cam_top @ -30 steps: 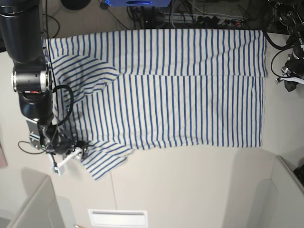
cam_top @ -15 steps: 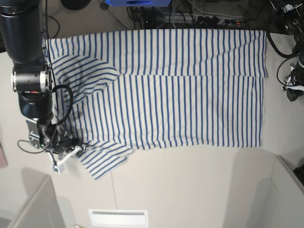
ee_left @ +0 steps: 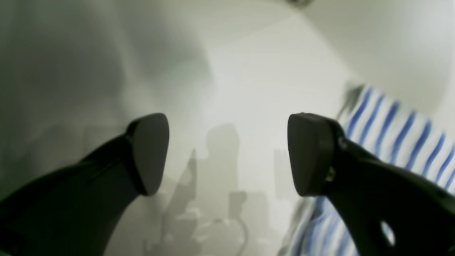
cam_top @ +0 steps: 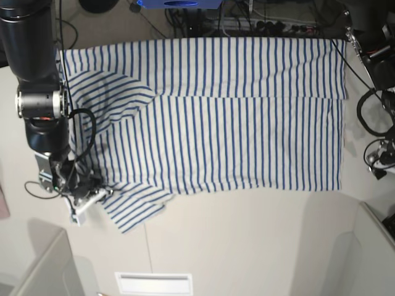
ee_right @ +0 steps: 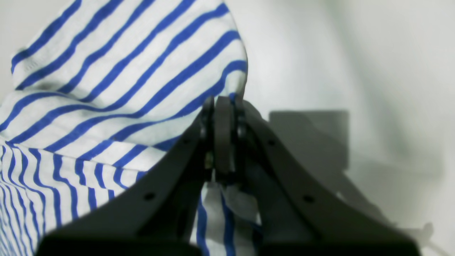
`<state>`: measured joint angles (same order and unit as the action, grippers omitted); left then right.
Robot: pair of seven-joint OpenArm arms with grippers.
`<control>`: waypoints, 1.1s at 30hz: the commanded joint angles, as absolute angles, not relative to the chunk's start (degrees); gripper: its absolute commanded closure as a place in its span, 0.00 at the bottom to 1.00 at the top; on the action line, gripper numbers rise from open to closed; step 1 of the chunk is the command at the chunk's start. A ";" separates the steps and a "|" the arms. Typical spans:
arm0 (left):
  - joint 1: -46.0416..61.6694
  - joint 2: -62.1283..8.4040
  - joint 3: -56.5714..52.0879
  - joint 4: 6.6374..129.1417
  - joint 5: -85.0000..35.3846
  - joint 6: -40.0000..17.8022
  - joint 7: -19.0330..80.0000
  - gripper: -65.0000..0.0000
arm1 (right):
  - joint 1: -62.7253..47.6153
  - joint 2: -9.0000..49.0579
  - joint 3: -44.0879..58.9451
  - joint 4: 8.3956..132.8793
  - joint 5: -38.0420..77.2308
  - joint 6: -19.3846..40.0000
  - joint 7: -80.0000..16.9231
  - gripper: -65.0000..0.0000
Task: Fold the T-shirt properly
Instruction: 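Reach the left gripper to the hem corner and grasp it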
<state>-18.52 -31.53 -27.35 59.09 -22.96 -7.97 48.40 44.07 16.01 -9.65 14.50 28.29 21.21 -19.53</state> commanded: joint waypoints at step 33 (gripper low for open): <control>-42.42 -24.92 -7.52 16.48 -18.51 -15.60 25.54 0.24 | 45.41 16.66 -9.80 14.81 27.38 20.97 -21.14 1.00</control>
<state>-42.19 -24.75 -7.46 16.58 -18.44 -15.46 23.09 44.10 16.14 -9.65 14.61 28.23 21.52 -19.70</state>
